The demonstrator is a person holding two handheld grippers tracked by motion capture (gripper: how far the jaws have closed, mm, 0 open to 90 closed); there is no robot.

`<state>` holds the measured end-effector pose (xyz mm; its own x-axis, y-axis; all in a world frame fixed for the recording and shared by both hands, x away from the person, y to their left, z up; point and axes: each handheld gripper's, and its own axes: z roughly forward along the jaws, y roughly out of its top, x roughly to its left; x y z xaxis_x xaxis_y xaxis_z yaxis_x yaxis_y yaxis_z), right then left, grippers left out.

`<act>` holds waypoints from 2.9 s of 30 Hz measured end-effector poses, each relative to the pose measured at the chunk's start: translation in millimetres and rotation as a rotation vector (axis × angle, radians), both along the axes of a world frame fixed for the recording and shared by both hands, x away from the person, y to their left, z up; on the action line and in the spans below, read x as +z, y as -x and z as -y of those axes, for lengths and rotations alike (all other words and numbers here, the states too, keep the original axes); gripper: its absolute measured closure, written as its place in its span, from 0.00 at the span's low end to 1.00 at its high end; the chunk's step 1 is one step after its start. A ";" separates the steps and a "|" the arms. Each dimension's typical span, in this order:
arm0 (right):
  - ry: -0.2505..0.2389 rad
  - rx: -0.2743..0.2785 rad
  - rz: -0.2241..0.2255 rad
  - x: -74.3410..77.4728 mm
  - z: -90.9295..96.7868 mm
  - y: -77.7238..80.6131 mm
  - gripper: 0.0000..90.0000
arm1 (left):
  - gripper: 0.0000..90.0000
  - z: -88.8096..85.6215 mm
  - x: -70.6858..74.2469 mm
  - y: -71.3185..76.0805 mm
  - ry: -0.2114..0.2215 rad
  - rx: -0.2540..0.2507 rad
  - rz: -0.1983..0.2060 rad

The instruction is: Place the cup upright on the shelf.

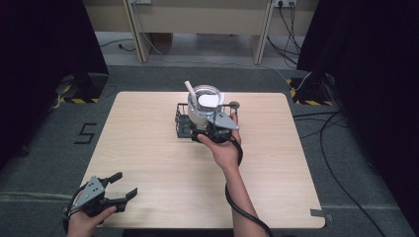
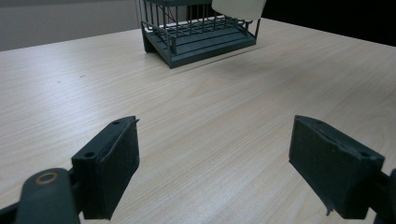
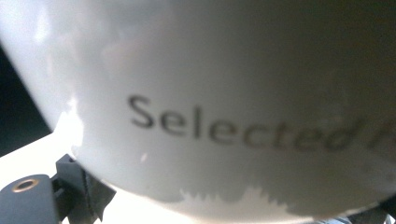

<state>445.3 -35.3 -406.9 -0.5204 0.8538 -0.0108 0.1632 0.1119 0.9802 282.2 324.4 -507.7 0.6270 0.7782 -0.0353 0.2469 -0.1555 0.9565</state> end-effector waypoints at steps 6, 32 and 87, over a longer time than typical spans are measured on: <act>0.000 -0.009 -0.001 4.0 3.8 -2.9 0.12 | 0.17 0.0 -0.2 -0.3 0.004 0.001 -0.002; 0.000 -0.063 0.004 29.6 20.7 -17.9 0.12 | 0.17 0.0 -0.5 -0.5 0.013 0.004 -0.005; 0.029 -0.137 -0.092 9.7 10.5 -95.6 0.12 | 0.17 -1.4 -0.8 -0.8 0.020 0.005 -0.008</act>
